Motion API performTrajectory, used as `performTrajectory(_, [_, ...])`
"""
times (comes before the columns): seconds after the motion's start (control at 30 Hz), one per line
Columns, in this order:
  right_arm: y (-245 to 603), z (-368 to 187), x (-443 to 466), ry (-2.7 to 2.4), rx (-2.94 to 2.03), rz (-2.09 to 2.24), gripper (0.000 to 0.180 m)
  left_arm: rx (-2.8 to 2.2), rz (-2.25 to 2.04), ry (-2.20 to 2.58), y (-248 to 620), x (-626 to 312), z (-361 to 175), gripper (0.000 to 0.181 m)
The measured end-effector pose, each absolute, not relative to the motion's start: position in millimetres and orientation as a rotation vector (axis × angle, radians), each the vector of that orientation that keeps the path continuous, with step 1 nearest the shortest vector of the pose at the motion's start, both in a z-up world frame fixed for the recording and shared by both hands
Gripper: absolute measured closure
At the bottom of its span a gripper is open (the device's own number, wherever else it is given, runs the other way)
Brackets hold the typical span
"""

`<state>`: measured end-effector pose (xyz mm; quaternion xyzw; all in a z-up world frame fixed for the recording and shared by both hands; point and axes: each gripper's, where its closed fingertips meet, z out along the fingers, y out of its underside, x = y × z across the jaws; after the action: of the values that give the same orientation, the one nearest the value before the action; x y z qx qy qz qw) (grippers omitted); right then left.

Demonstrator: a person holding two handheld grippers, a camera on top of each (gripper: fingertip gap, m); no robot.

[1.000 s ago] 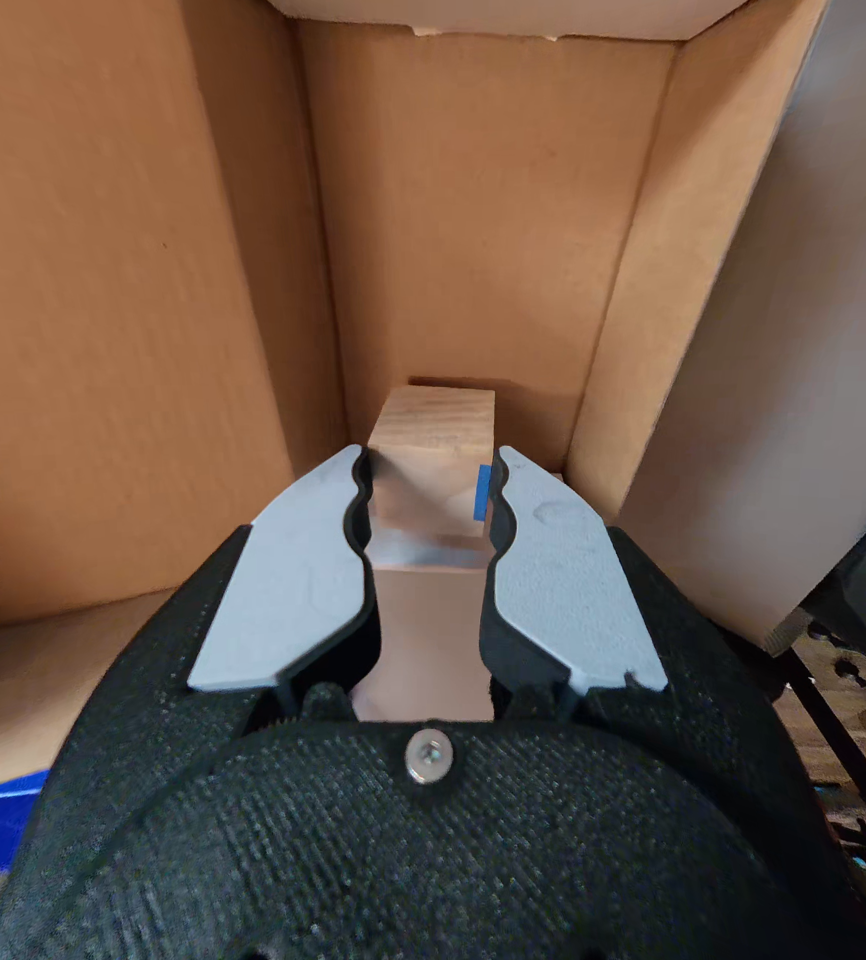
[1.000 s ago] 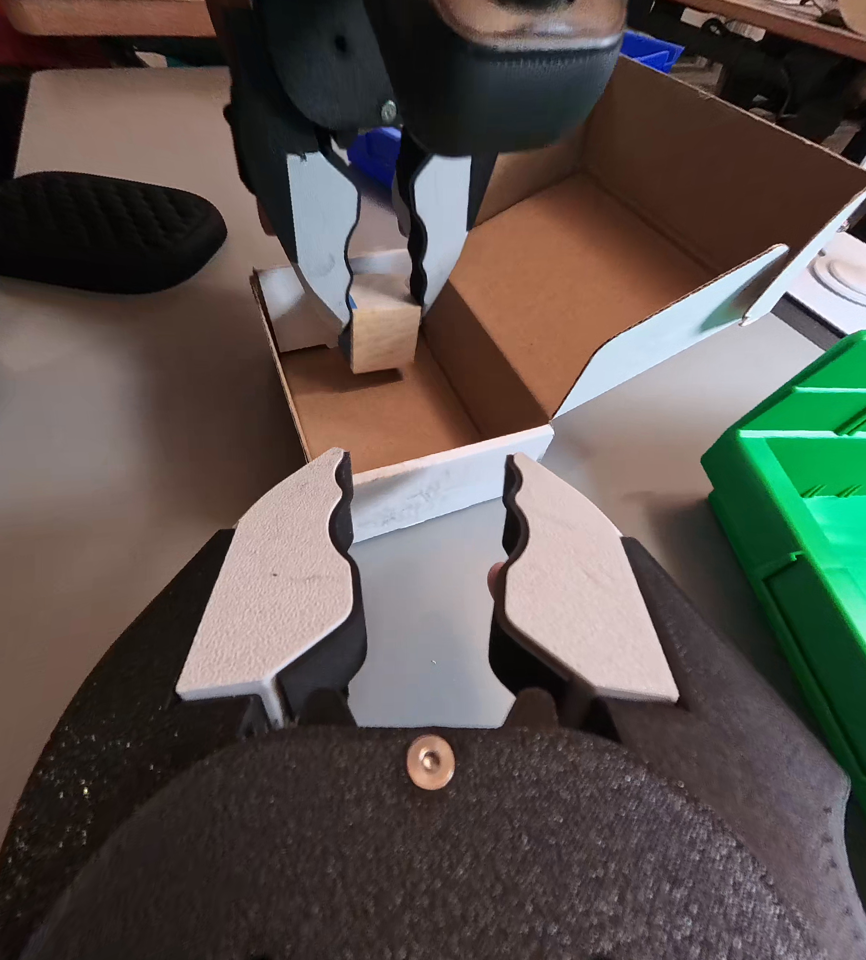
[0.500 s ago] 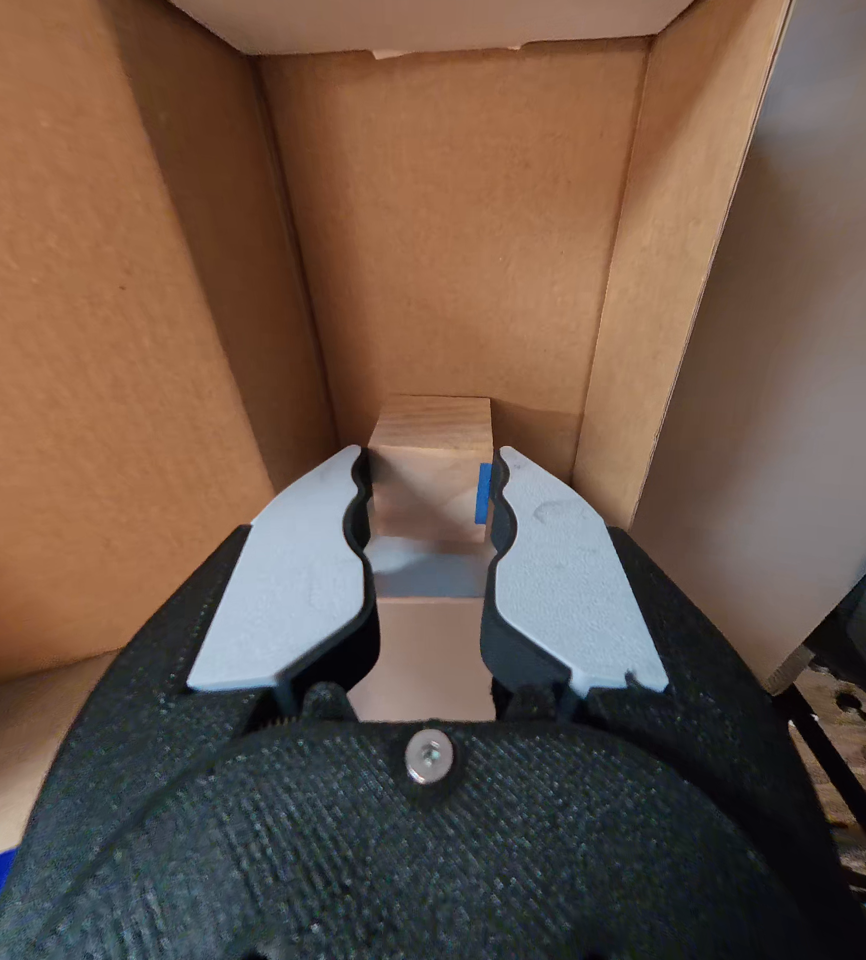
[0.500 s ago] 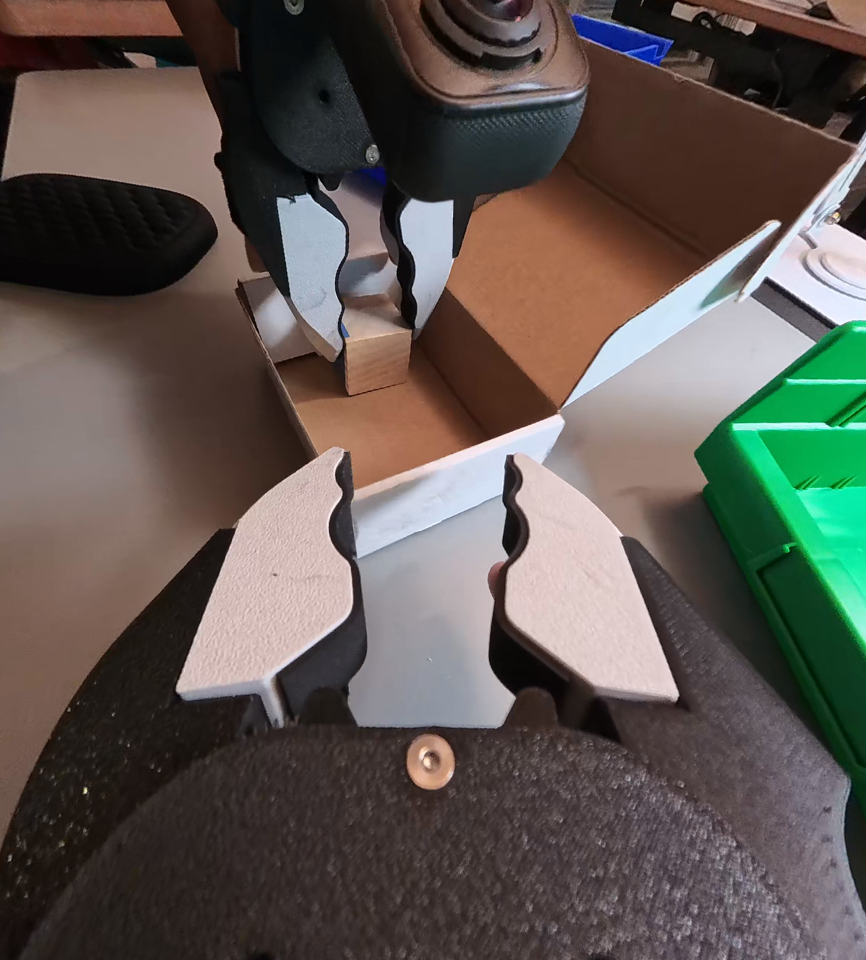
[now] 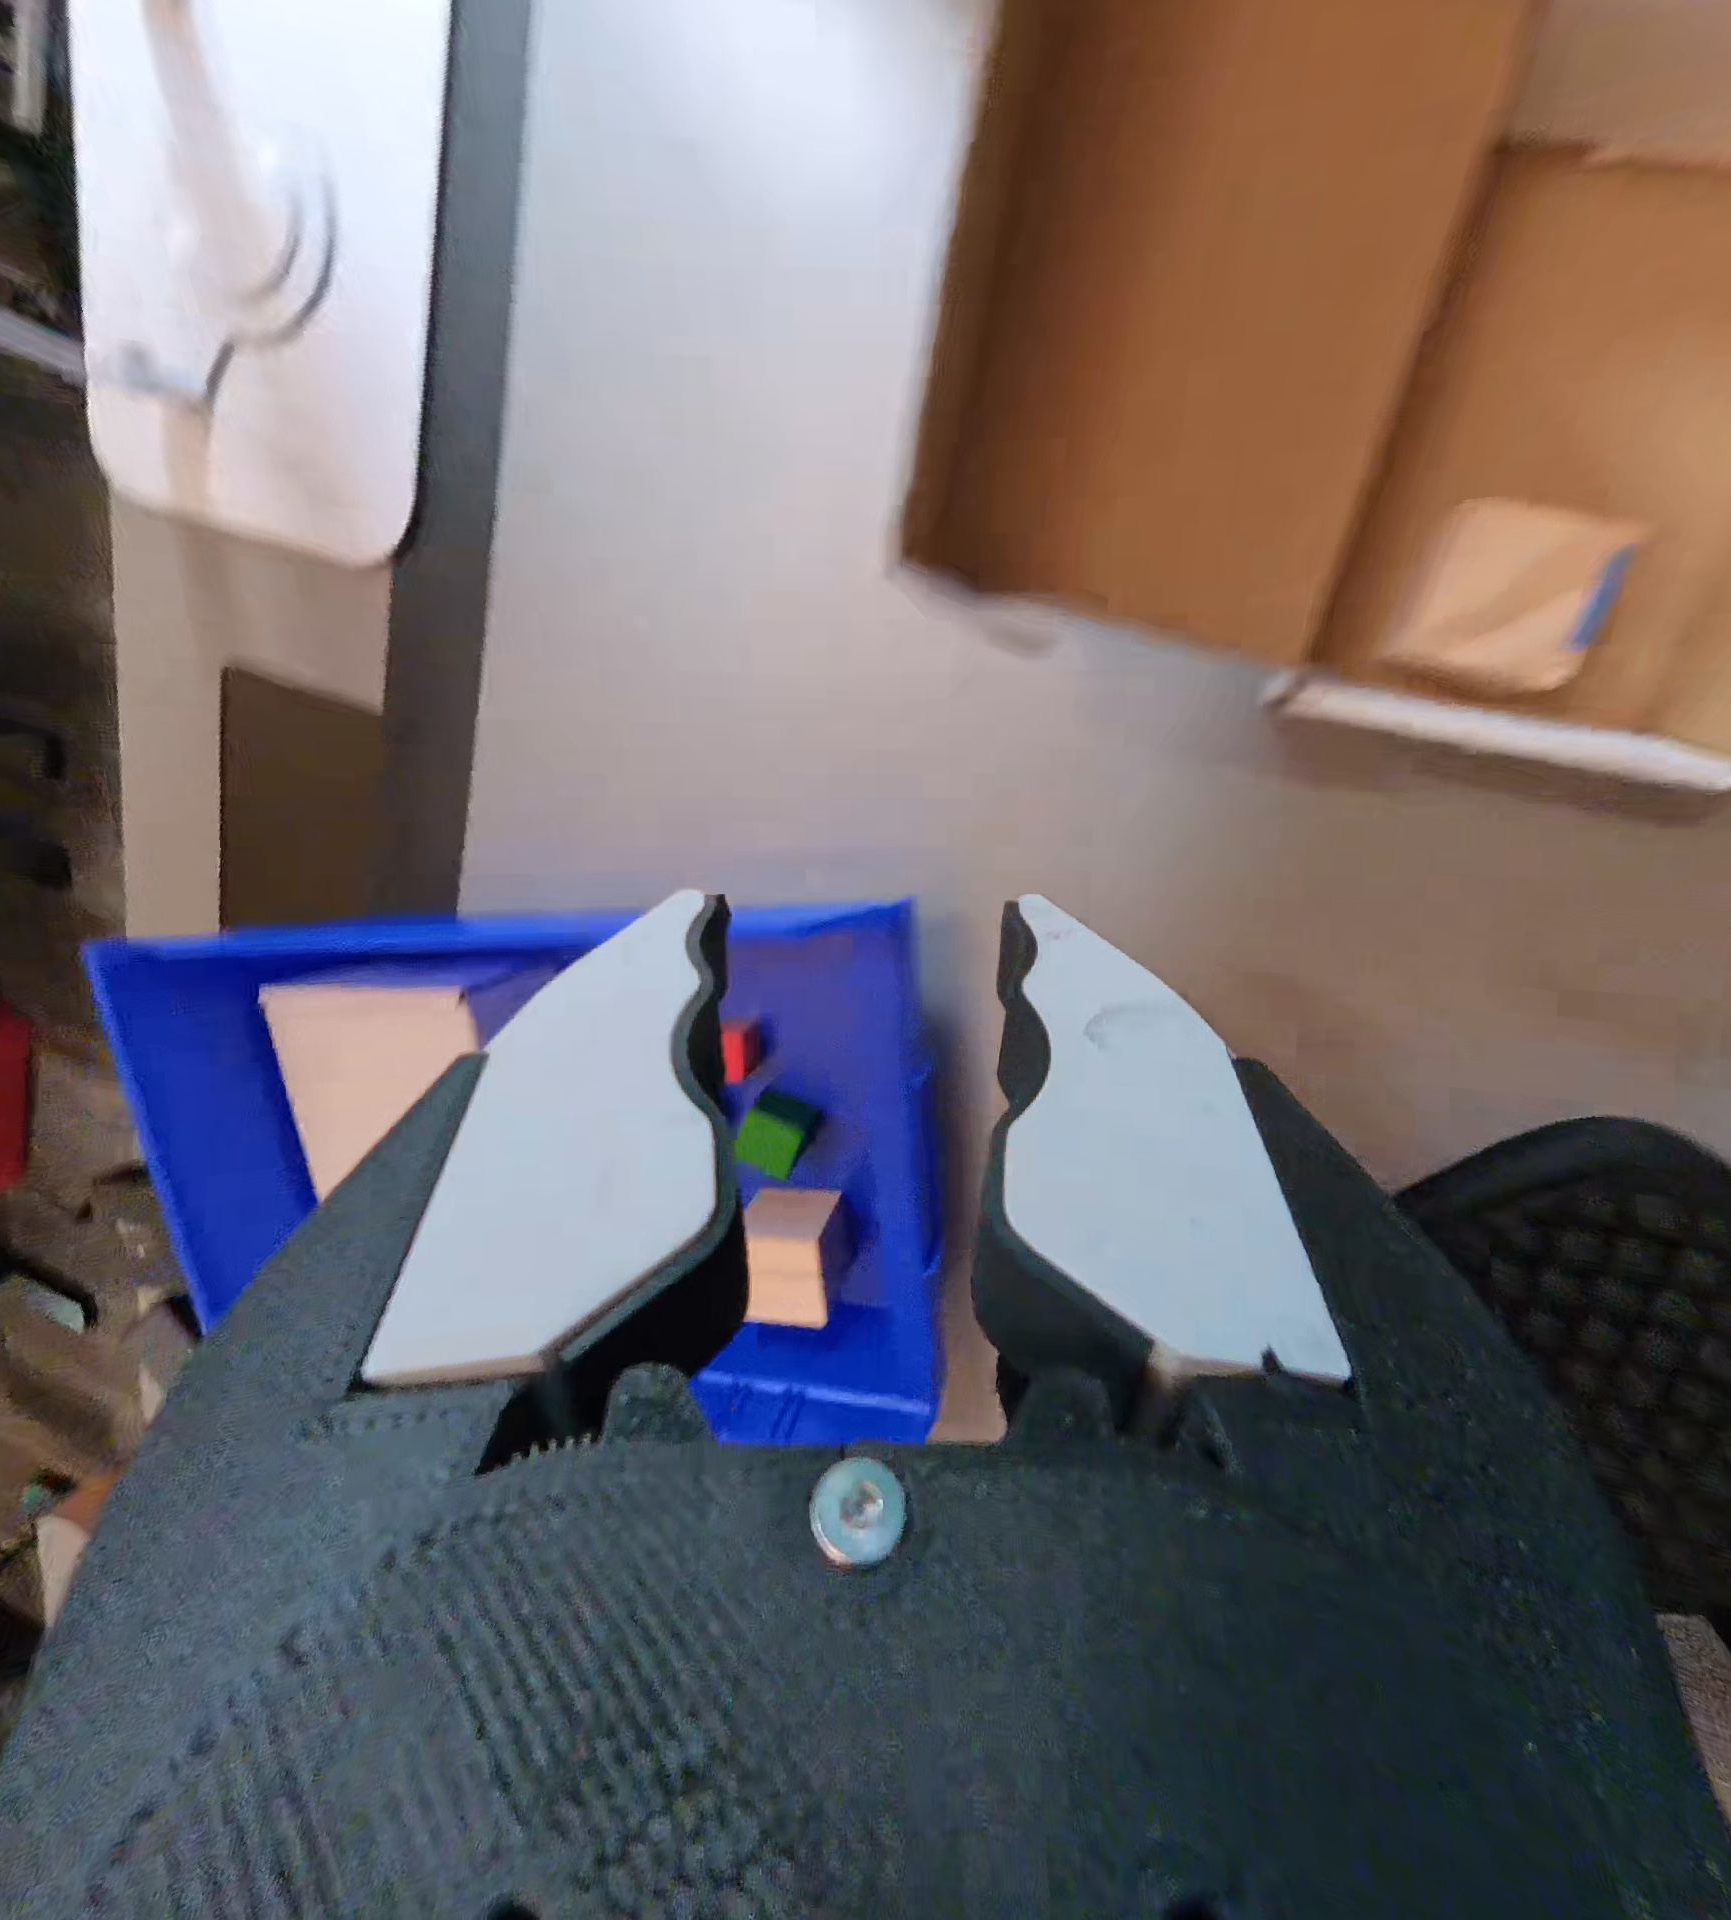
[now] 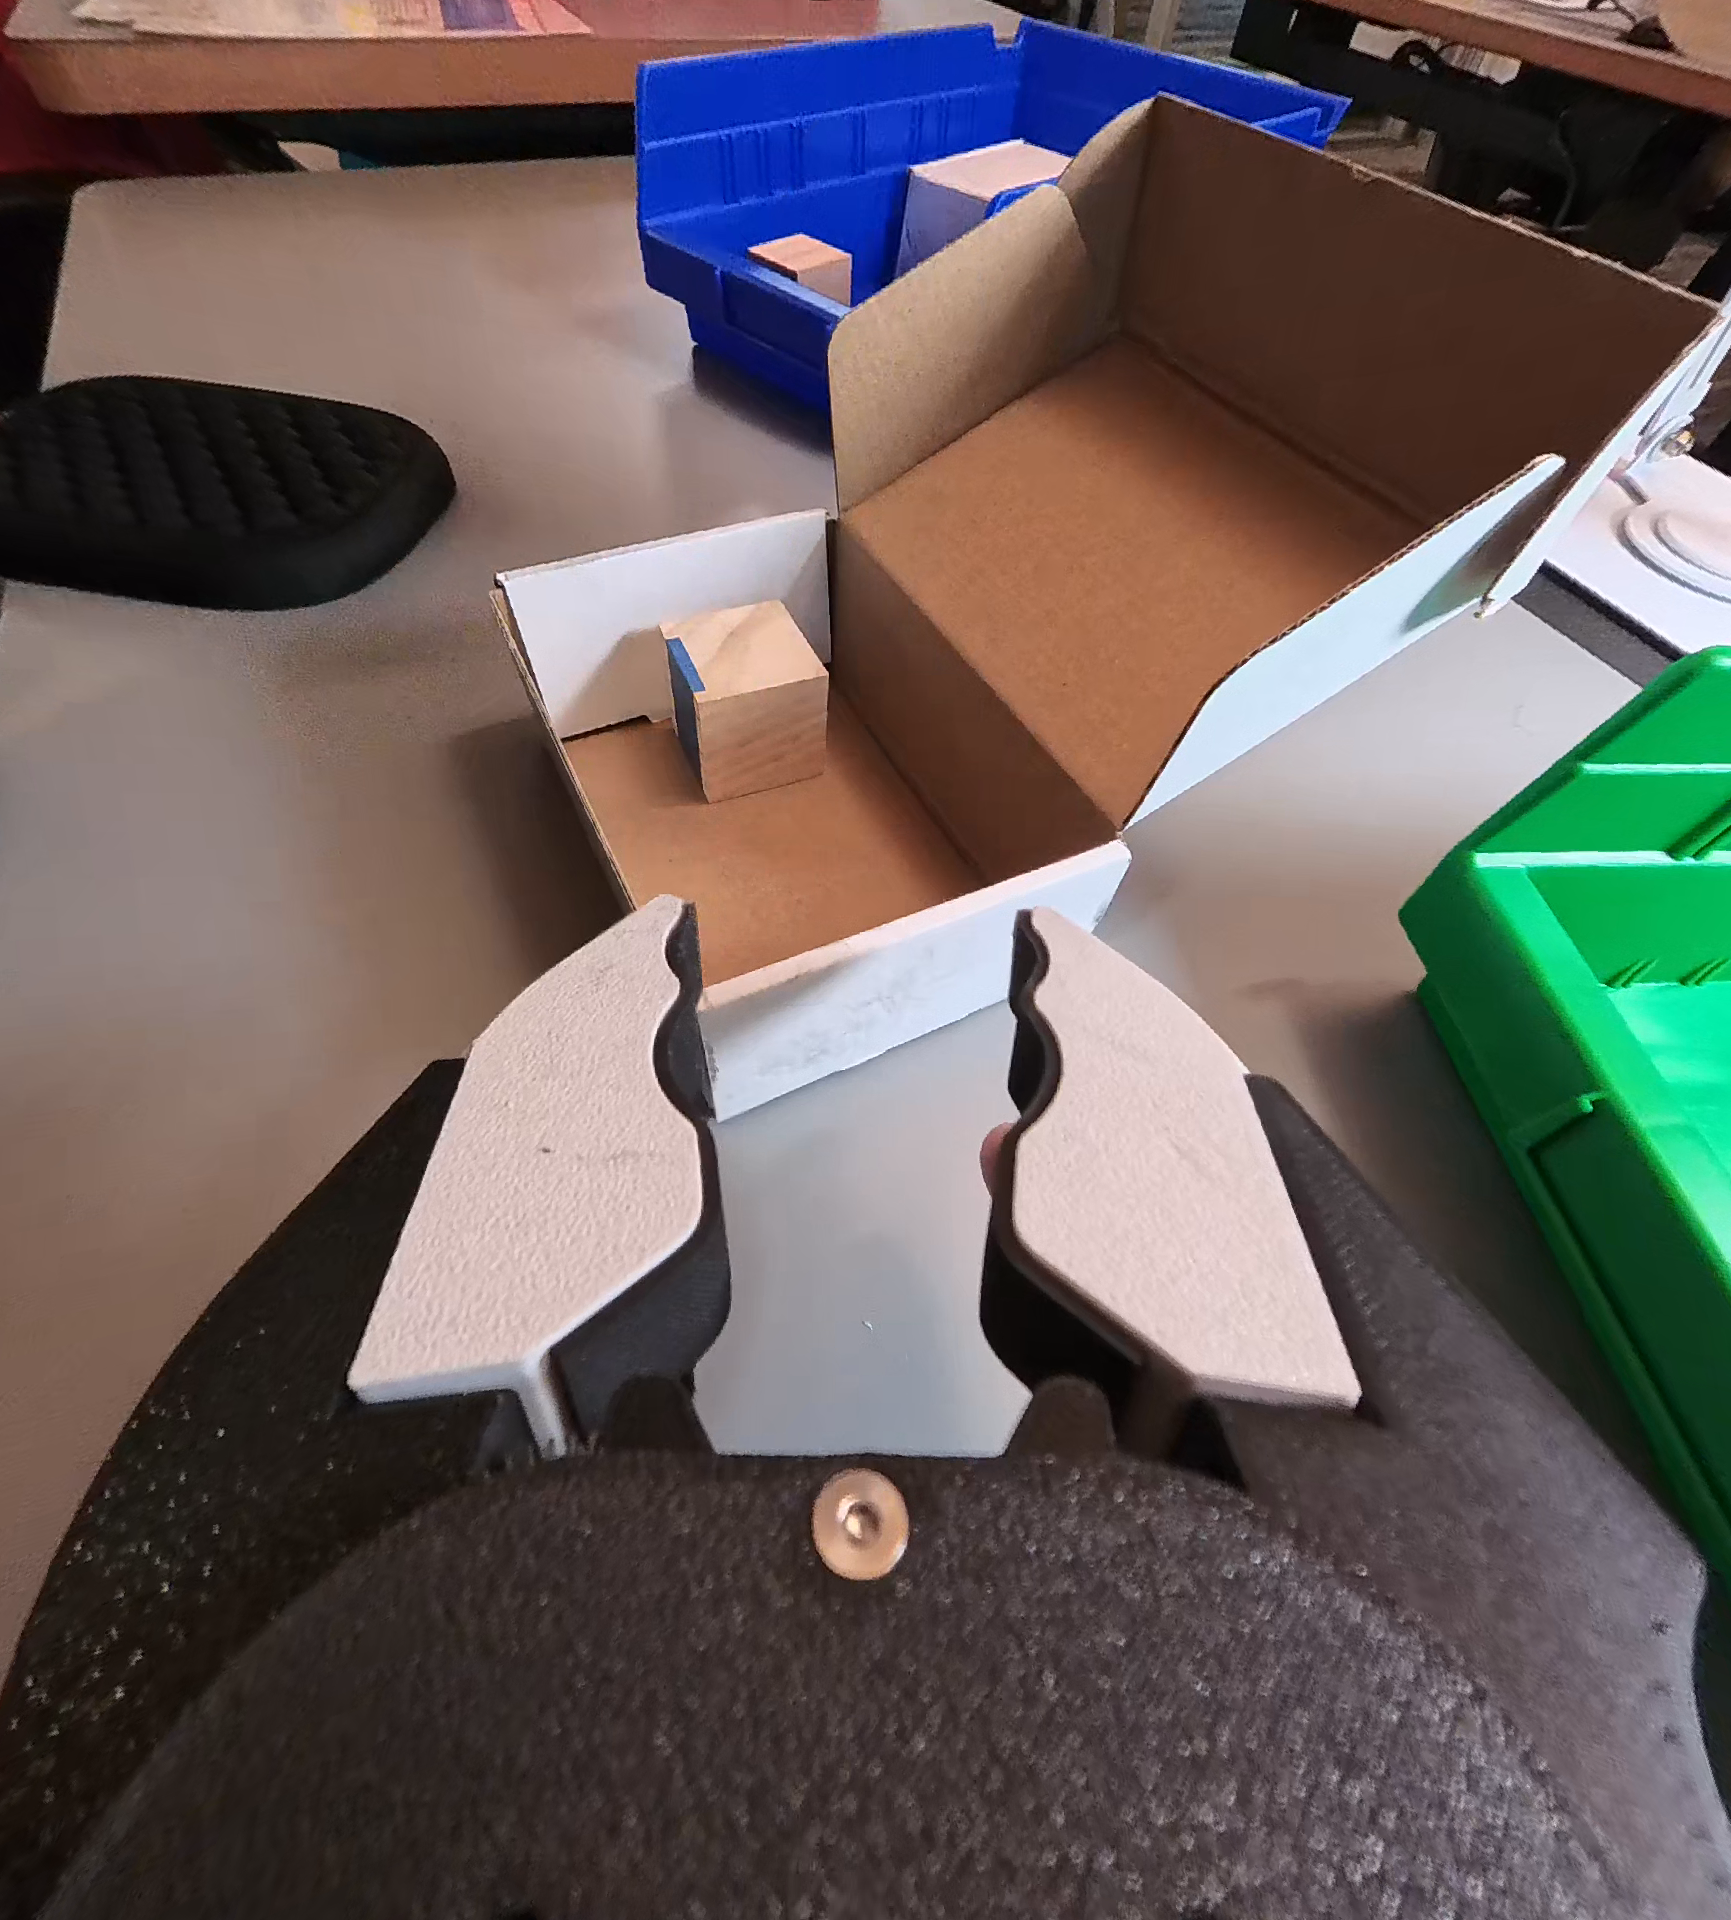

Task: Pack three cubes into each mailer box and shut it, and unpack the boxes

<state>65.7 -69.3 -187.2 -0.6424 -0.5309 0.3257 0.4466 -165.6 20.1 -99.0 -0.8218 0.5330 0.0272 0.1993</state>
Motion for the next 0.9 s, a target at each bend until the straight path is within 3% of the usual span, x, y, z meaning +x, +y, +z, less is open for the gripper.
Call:
performTrajectory(0.03, [-69.5,-186.8,65.4,-1.313,-1.589,0.812,0.123,-2.329,0.09,1.457,28.2,-186.1,-103.9,0.133])
performTrajectory(0.33, [-68.0,-184.9,65.9,-1.294,-1.581,0.825,0.123,-2.598,0.211,1.259,70.3,-326.5,-188.9,0.148])
performTrajectory(0.63, [-65.0,-187.3,66.0,-1.281,-1.6,0.839,0.123,-2.759,0.062,1.202,69.2,-342.4,-227.7,0.122])
performTrajectory(0.9, [-65.3,-187.7,66.0,-1.282,-1.6,0.842,0.124,-2.834,0.001,1.131,75.3,-348.9,-245.6,0.137])
